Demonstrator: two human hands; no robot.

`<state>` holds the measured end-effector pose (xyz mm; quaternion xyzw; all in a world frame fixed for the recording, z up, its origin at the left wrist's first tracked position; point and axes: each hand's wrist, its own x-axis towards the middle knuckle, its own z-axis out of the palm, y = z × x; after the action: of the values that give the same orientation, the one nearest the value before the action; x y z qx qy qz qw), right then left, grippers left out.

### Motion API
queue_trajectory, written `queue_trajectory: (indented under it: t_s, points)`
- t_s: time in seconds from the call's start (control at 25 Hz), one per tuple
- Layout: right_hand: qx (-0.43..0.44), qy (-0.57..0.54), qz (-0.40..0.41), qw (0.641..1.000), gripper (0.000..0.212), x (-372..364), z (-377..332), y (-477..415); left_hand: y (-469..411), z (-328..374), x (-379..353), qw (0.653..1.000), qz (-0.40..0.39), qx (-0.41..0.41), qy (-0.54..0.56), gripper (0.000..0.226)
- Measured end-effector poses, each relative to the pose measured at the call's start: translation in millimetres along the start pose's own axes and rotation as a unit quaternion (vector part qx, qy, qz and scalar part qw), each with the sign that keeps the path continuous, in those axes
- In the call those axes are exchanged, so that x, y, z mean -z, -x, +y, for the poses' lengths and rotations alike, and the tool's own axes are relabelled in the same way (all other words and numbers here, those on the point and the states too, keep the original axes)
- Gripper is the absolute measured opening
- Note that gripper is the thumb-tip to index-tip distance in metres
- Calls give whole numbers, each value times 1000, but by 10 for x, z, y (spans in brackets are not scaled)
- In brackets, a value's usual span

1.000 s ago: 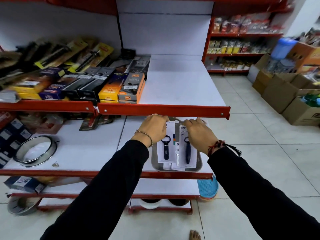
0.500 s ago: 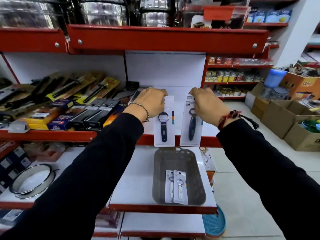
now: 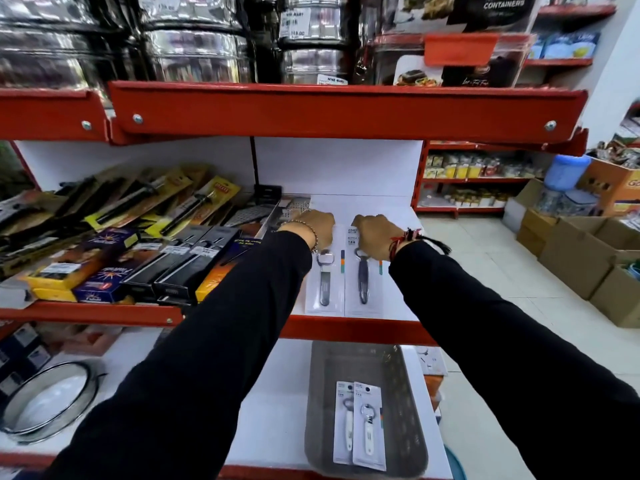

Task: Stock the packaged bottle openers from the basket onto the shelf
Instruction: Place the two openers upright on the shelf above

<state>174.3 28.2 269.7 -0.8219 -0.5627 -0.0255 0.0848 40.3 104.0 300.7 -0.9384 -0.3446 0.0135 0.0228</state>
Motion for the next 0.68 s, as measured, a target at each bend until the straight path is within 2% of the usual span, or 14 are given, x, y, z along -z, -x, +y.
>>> queue_trajectory:
  t_s: [0.12, 0.36, 0.52, 0.68]
  points:
    - [11, 35, -28, 999, 38, -329, 128, -124, -96, -22, -228, 1000, -26, 5, 6, 44]
    - [2, -46, -55, 997, 45, -458, 58, 29, -141, 12, -612, 1000, -14, 1, 23, 44]
    - [-8, -46, -48, 998, 54, -503, 75, 119, -103, 37, -762, 1000, -10, 8, 7, 47]
    - [-14, -52, -9, 999, 53, -361, 55, 265, 12, 31, -710, 1000, 4, 7, 12, 51]
